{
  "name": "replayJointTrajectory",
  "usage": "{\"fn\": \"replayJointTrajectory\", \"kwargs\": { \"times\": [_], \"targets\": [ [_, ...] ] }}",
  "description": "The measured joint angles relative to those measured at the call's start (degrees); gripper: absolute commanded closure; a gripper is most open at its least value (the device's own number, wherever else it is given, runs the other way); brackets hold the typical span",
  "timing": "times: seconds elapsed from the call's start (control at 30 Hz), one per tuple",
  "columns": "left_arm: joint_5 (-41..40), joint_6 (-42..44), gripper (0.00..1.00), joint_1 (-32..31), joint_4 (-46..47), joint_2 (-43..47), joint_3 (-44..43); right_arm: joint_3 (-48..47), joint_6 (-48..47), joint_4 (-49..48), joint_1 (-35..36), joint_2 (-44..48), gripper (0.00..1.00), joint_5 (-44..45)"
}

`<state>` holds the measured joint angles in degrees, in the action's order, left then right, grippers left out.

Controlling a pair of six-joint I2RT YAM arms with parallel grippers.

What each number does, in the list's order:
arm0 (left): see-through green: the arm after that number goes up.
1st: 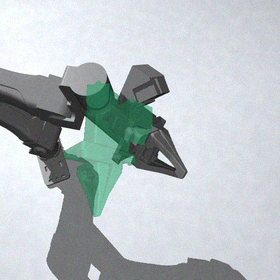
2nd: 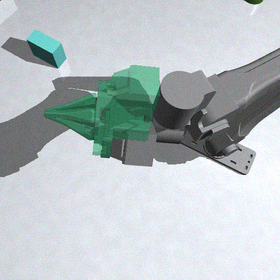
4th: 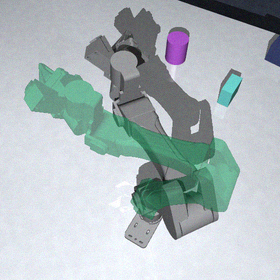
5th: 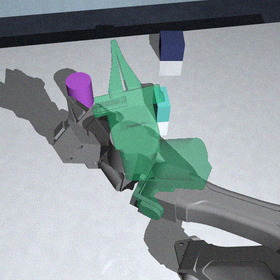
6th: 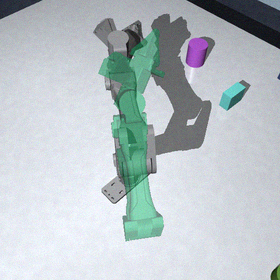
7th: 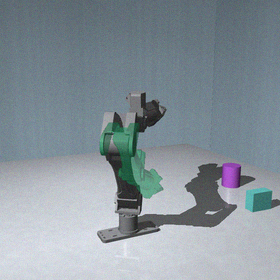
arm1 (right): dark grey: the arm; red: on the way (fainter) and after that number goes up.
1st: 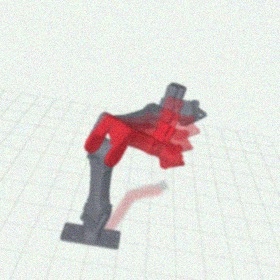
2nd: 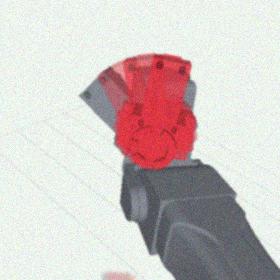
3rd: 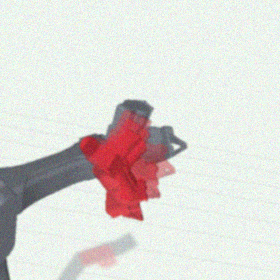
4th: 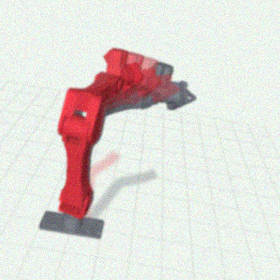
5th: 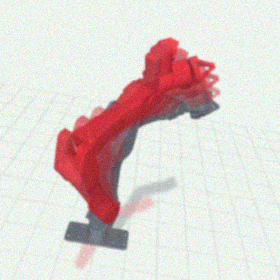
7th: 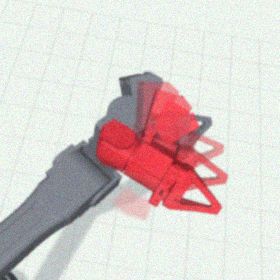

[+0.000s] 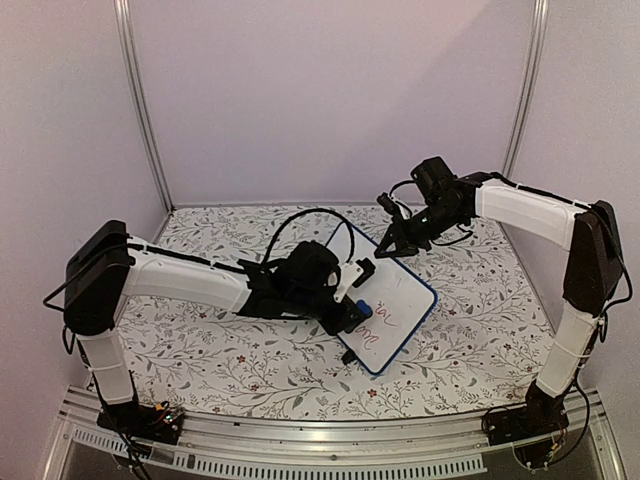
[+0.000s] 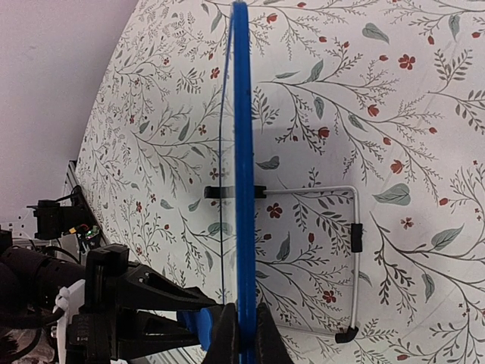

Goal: Erase the whiteboard
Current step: Erase the whiteboard from the whiteboard stand.

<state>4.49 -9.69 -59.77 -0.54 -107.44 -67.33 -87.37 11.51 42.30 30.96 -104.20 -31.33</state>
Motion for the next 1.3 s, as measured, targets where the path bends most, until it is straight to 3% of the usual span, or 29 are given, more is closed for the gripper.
{"fn": "replayJointTrajectory", "kwargs": {
  "times": [0.23, 0.67, 1.3],
  "targets": [
    [-1.1, 1.3, 1.00, 0.0, -1.3, 0.4, -1.0, 0.0, 0.1, 0.0, 0.0, 0.0, 1.00, -0.1],
    [-1.9, 3.1, 1.00, 2.0, -1.3, -1.5, -10.3, 0.0, 0.3, 0.0, 0.0, 0.0, 1.00, -0.1],
    [1.9, -1.3, 1.00, 1.5, 4.8, -0.2, 0.9, 0.5, 0.2, -0.4, -0.2, 0.1, 1.00, -0.3]
  ]
}}
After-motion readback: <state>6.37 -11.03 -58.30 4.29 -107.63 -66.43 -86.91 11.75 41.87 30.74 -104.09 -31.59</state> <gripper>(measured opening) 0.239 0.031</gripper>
